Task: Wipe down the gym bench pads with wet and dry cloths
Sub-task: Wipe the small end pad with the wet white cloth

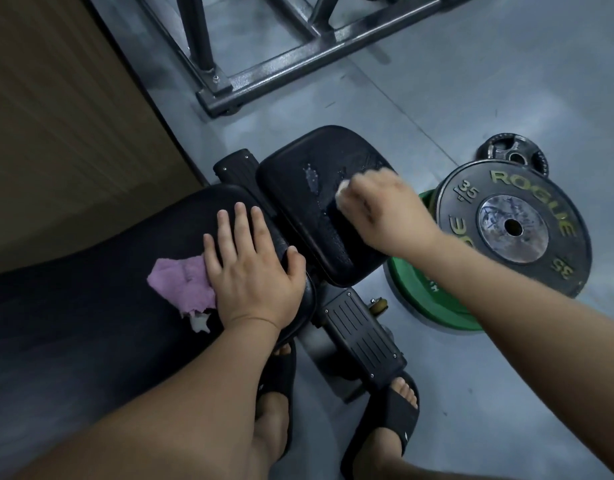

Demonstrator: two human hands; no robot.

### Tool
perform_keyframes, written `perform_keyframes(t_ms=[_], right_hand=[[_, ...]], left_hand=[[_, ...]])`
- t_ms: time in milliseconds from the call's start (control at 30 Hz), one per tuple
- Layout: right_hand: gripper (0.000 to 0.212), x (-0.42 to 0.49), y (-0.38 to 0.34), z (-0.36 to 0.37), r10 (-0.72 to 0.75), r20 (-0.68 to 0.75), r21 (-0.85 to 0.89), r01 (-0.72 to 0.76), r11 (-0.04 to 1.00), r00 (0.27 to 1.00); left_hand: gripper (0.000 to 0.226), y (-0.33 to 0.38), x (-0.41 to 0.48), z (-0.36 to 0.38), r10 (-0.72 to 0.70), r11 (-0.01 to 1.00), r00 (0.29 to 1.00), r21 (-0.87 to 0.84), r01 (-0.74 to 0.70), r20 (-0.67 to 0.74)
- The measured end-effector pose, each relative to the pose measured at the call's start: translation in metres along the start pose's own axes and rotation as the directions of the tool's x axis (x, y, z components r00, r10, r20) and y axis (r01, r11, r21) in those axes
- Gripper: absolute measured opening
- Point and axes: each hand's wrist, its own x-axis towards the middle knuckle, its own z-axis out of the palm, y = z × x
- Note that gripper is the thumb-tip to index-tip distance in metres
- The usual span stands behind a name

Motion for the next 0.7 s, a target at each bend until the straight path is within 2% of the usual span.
perform_keyframes(t_ms=[67, 100, 133, 233, 300, 367, 433, 500, 533, 633, 700], right_hand=[[0.027, -0.016, -0.002, -0.002, -0.121, 0.092, -0.006, 0.122, 0.993, 0.988], [0.028, -0.012, 0.003, -0.002, -0.129, 0.109, -0.046, 0.135, 0.990, 0.986], [0.028, -0.002, 0.009, -0.003, -0.100, 0.094, -0.095, 0.109, 0.989, 0.991], [0.025, 0.037, 0.026, -0.004, 0.112, -0.005, -0.148, -0.112, 0.983, 0.994], [0.027, 0.045, 0.020, 0.003, 0.159, -0.036, -0.136, -0.163, 0.977, 0.987], [0.028, 0.031, 0.002, 0.011, 0.066, -0.028, -0.095, -0.069, 0.993, 0.997], [0.029, 0.010, -0.012, 0.011, -0.086, 0.053, -0.062, 0.090, 0.994, 0.995], [0.030, 0.012, -0.005, 0.005, -0.142, 0.108, -0.112, 0.154, 0.982, 0.984], [0.031, 0.020, 0.002, 0.005, -0.104, 0.087, -0.155, 0.117, 0.981, 0.991], [0.027, 0.053, 0.020, 0.005, 0.152, -0.013, -0.180, -0.152, 0.972, 0.988], [0.026, 0.057, 0.007, 0.014, 0.170, -0.043, -0.151, -0.174, 0.973, 0.985]], left_hand=[[0.079, 0.000, 0.000, -0.001, -0.003, 1.000, 1.000, 0.005, 0.003, 0.000], [0.079, 0.000, 0.000, -0.001, -0.004, 1.000, 1.000, 0.005, 0.004, 0.002], [0.079, 0.000, 0.000, -0.001, -0.004, 1.000, 1.000, 0.002, 0.004, 0.002], [0.079, 0.001, 0.000, -0.001, -0.005, 1.000, 1.000, -0.006, 0.005, 0.003], [0.079, 0.000, 0.000, 0.000, -0.006, 1.000, 1.000, -0.005, 0.006, -0.002], [0.079, 0.000, 0.000, 0.000, -0.006, 1.000, 1.000, -0.008, 0.006, -0.001], [0.079, 0.000, 0.000, -0.001, -0.007, 1.000, 1.000, -0.007, 0.007, -0.002], [0.079, 0.001, 0.000, 0.000, -0.010, 1.000, 1.000, -0.005, 0.010, -0.001], [0.079, 0.001, 0.000, 0.000, -0.010, 1.000, 1.000, -0.004, 0.010, -0.002], [0.079, 0.000, 0.000, 0.000, -0.008, 1.000, 1.000, -0.007, 0.008, -0.003], [0.079, 0.000, 0.000, 0.000, -0.011, 1.000, 1.000, -0.010, 0.011, -0.010]])
